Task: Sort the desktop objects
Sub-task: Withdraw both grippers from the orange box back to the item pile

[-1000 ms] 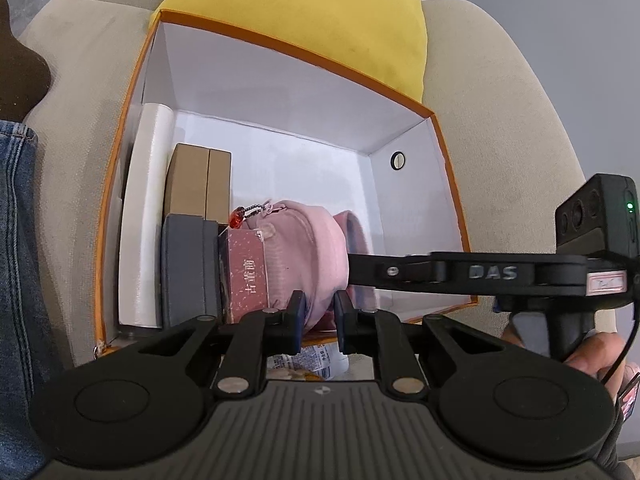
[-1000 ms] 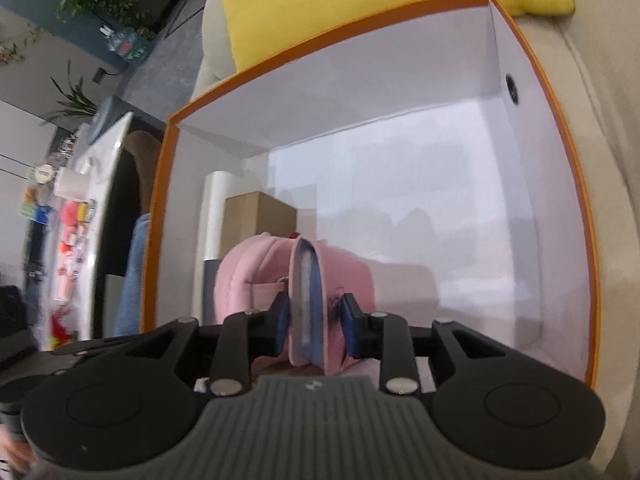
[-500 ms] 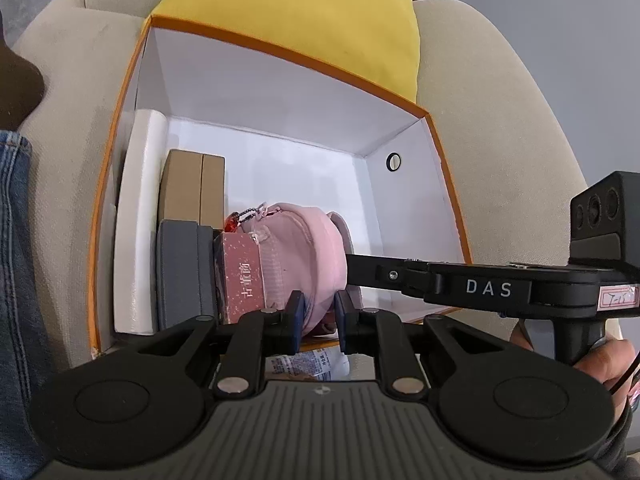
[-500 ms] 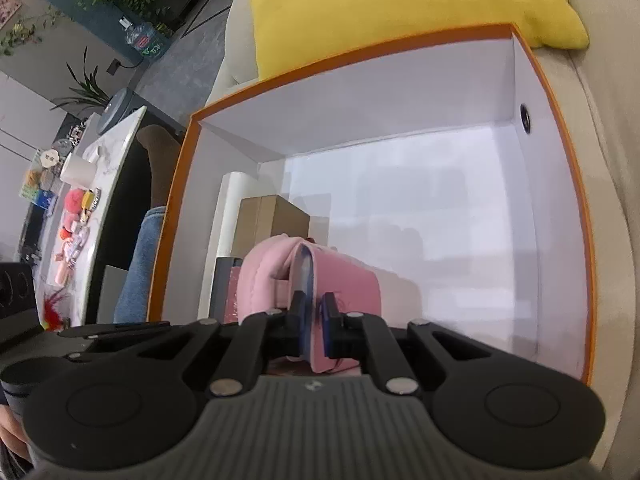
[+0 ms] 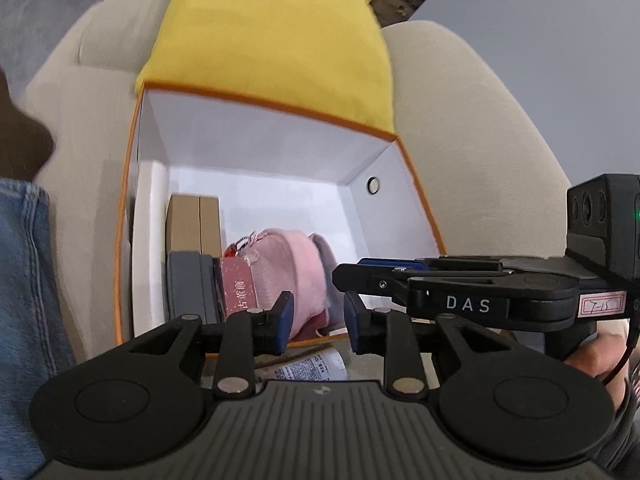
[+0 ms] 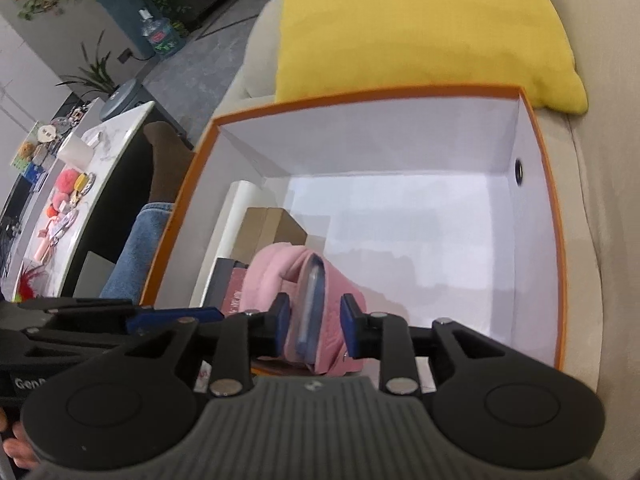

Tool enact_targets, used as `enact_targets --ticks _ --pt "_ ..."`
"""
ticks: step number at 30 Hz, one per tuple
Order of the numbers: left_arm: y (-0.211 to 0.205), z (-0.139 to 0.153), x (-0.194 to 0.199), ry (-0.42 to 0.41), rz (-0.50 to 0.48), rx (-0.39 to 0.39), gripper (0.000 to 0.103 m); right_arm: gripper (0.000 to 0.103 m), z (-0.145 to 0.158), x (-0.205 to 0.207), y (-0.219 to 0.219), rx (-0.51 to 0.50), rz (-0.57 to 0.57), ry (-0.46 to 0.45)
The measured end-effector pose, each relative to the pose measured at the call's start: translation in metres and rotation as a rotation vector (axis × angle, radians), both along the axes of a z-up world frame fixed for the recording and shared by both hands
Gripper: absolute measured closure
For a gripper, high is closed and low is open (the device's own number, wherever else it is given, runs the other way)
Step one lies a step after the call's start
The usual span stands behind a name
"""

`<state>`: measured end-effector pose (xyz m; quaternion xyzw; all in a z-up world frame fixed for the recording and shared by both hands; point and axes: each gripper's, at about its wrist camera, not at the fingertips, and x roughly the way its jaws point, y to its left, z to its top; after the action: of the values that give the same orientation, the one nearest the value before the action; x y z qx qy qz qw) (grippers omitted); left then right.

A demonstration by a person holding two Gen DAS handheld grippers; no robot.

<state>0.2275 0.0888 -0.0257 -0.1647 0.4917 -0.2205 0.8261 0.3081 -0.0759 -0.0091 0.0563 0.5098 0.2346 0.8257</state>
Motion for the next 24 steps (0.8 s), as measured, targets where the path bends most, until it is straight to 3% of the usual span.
enact_targets --ticks 5,9,12,15,17,24 --pt "0.001 0.020 -0.031 -0.075 -0.034 0.068 0.073 0.073 0.021 -0.035 -0.003 -0.036 0.083 -0.131" --pt "0.004 0.024 -0.062 -0.079 -0.051 0.146 0.073 0.072 0.023 -0.067 -0.010 -0.056 0.105 -0.162" --pt "0.006 0.019 -0.087 -0.051 -0.083 0.217 0.073 0.071 0.014 -0.093 -0.012 -0.062 0.126 -0.147" --pt "0.007 0.007 -0.107 0.005 -0.109 0.267 0.066 0.071 -0.002 -0.118 -0.010 -0.060 0.154 -0.108" --pt "0.006 -0.003 -0.120 0.047 -0.133 0.300 0.052 0.068 -0.016 -0.131 -0.006 -0.049 0.171 -0.068" --pt "-0.009 -0.030 -0.160 0.108 -0.340 0.440 0.046 0.064 -0.056 -0.162 0.006 -0.069 0.199 0.020"
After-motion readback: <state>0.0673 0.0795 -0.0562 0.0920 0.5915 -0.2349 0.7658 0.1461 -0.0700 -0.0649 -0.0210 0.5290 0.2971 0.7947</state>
